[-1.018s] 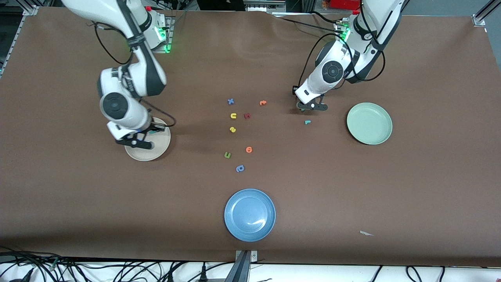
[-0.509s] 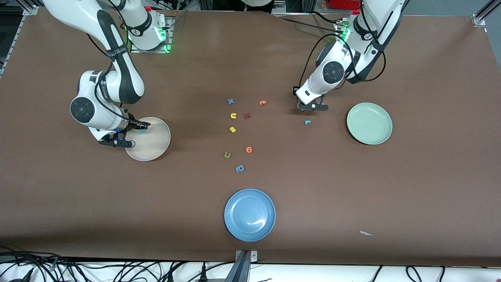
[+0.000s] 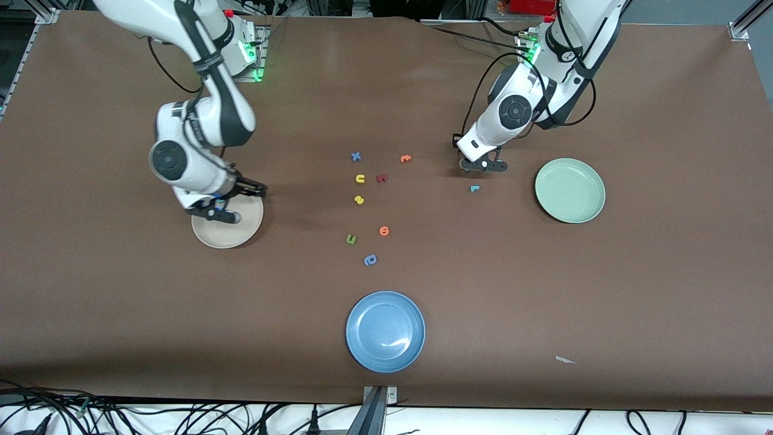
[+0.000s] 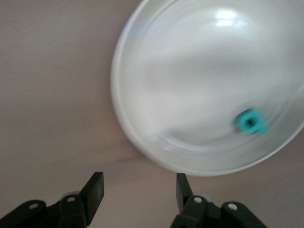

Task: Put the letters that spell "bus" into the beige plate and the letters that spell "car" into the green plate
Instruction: 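Carry the yellow a to the green plate with the left gripper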

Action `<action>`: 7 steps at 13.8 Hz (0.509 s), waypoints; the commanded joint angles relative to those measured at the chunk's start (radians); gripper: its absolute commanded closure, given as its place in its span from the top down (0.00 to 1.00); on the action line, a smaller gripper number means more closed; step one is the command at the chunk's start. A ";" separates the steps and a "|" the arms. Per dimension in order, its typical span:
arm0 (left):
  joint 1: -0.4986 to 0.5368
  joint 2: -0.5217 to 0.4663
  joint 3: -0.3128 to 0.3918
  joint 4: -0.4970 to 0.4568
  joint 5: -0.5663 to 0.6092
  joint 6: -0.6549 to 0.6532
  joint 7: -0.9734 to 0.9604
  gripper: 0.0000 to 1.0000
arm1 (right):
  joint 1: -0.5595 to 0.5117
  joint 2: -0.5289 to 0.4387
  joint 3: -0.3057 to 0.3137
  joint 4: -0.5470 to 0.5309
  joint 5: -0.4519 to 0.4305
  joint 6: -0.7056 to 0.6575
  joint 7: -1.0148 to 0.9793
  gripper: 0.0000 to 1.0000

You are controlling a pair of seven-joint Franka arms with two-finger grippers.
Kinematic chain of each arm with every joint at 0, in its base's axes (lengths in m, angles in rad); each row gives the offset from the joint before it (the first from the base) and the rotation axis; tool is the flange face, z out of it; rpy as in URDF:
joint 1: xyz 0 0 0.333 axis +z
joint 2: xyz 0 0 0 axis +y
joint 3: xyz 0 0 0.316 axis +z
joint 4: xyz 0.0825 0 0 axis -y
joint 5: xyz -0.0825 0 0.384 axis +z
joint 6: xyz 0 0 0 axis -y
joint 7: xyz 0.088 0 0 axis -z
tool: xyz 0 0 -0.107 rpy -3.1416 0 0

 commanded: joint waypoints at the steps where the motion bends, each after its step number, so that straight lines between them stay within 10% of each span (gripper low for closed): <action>1: 0.001 0.000 0.001 0.001 -0.013 0.008 0.000 0.46 | 0.041 0.019 0.063 0.056 0.004 0.008 0.161 0.59; 7: 0.001 0.000 0.001 0.001 -0.013 0.006 -0.005 0.29 | 0.207 0.253 0.063 0.384 -0.005 0.010 0.548 0.59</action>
